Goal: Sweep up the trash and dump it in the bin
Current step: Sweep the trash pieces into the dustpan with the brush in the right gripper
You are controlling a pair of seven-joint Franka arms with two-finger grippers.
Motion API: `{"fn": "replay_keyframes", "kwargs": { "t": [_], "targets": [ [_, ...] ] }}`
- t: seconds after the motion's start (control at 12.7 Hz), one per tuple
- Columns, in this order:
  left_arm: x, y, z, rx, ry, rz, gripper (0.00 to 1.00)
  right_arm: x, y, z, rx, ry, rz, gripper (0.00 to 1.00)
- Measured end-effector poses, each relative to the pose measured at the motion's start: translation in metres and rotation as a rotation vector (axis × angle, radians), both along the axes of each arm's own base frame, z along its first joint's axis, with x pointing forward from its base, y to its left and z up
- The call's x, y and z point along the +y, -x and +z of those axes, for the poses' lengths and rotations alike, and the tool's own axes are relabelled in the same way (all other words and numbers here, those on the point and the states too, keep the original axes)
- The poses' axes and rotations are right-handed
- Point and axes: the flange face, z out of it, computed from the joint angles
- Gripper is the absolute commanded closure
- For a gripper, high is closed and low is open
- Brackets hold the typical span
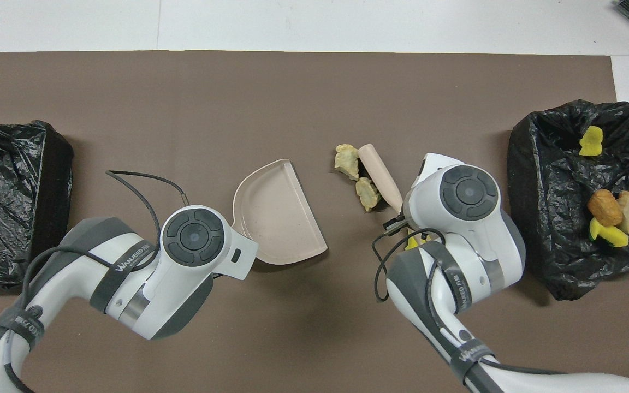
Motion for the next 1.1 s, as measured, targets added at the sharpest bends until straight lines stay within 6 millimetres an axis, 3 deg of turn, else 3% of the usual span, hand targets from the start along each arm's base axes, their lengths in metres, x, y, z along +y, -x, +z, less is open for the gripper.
{"fn": "replay_keyframes", "kwargs": {
  "t": [0.47,0.71,0.94,1.1],
  "targets": [
    [0.000,0.000,0.000,-0.002,0.000,0.006,1.00,0.081,0.036,0.007,0.069,-0.161,-0.055,1.00],
    [0.000,0.000,0.000,-0.003,0.000,0.014,1.00,0.110,0.042,0.025,0.120,-0.292,-0.143,1.00],
    [0.000,0.000,0.000,-0.004,0.000,0.020,1.00,0.109,0.034,0.052,0.165,-0.295,-0.177,1.00],
    [0.000,0.000,0.000,-0.005,0.000,0.024,1.00,0.084,0.020,0.070,0.189,-0.290,-0.211,1.00]
  ]
}}
